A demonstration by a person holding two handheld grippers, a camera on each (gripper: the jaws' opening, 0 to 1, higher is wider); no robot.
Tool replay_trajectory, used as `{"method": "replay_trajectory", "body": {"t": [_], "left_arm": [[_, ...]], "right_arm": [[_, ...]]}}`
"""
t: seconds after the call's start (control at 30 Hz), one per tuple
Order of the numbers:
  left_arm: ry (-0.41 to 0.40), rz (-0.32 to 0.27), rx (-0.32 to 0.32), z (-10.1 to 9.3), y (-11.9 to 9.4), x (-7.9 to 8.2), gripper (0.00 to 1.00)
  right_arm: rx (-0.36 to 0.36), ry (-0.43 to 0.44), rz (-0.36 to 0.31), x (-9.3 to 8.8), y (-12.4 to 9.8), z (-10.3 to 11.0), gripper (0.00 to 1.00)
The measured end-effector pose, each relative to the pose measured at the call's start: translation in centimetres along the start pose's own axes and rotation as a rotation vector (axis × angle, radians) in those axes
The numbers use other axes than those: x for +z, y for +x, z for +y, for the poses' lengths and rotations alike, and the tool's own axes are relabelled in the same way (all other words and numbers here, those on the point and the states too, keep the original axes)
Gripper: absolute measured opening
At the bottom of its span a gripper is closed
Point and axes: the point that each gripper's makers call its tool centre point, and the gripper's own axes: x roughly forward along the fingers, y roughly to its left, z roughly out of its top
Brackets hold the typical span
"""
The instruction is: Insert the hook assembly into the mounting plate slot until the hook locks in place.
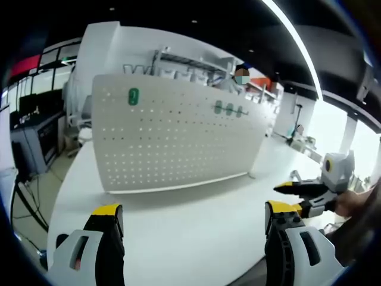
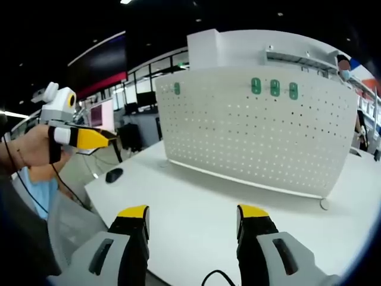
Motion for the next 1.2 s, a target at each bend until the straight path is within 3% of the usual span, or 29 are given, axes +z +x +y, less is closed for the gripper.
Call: {"method": "replay_trajectory", "body": {"t": [0.13,0.23,0.73,1.2], "left_arm": [[0.006,0.002,-0.011,-0.4,-0.2,-0.3,1.0],[0.0,0.005,-0.021,-0.7,-0.3,-0.7,1.0],[-0.033,0.061,-0.059,-2.3,-0.9,-3.7,1.0],[-0.055,0.062,-0.056,-2.3,-1.3,-4.0,1.0]], "right_arm": [[-0.02,0.013,0.009,-0.1,-0.3,-0.5,0.64],[-0.029,0.075,-0.007,0.2,-0.6,-0.9,0.69],[-0.085,0.125,0.001,-0.4,-1.5,-2.7,0.85],[-0.11,0.111,-0.023,0.0,-1.6,-3.1,0.91]]}}
